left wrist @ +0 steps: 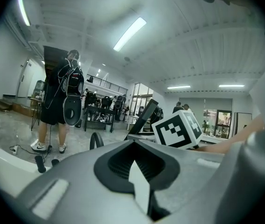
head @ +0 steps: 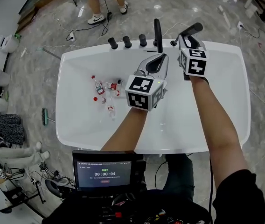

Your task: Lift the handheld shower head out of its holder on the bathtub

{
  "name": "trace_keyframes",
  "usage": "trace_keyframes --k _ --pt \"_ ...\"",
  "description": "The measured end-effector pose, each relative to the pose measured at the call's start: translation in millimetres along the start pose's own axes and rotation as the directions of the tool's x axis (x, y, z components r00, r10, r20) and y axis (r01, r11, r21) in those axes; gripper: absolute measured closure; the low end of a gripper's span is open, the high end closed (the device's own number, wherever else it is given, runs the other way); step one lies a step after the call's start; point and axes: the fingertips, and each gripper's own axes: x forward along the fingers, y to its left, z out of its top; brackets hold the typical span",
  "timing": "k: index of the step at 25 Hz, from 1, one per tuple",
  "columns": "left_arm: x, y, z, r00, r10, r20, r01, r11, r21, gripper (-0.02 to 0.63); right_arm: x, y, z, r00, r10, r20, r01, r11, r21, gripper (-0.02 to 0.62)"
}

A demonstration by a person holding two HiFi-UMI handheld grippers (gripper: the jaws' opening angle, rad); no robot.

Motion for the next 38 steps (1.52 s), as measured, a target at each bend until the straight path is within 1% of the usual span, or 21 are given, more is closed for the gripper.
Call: trace_keyframes --k 4,7,11,13,19,23,26,30,33,36,38 --pt "-20 -17 41 1.0 -0.011 0.021 0.011 1.0 0.006 0.606 -45 5 47 0.999 0.004 0.04 -0.004 1.0 0.003 0.453" --pt "-37 -27 62 0.999 -0.024 0.04 0.024 1.0 0.014 0.606 -82 11 80 0.996 0.005 0.089 -0.005 1.0 0.002 0.453" --pt "-59 -44 90 0.998 -0.049 0.044 0.047 0.998 0.03 0.606 -136 23 120 0.989 0.02 0.148 -0.02 1.0 0.004 0.453" --pt "-69 -54 108 0.997 -0.06 0.053 0.057 0.997 0.049 0.606 -165 26 138 0.985 0.024 0.173 -0.024 1.0 -0.007 0.453" --pt "-96 -77 149 0.991 -0.089 0.097 0.079 0.992 0.101 0.606 -231 39 175 0.97 0.037 0.242 -0.035 0.999 -0.013 0.453" --pt "-115 -95 169 0.988 -0.112 0.105 0.099 0.988 0.123 0.606 -268 49 199 0.958 0.033 0.285 -0.033 0.999 -0.007 0.453" --pt "-136 -115 177 0.984 -0.138 0.117 0.122 0.983 0.137 0.606 -300 58 213 0.946 0.031 0.324 -0.032 0.999 -0.002 0.453" --pt "-145 -136 185 0.978 -0.161 0.132 0.138 0.976 0.169 0.606 -330 60 228 0.926 0.037 0.375 -0.042 0.999 0.006 0.453" --pt "-146 -149 195 0.973 -0.176 0.15 0.149 0.974 0.172 0.606 -349 59 243 0.904 0.042 0.425 -0.049 0.999 0.005 0.453" --pt "-145 -158 209 0.964 -0.196 0.181 0.159 0.967 0.201 0.606 -365 57 260 0.877 0.049 0.478 -0.054 0.999 -0.003 0.453" --pt "-144 -160 217 0.96 -0.203 0.194 0.16 0.963 0.215 0.606 -368 59 267 0.866 0.06 0.496 -0.06 0.998 -0.016 0.453"
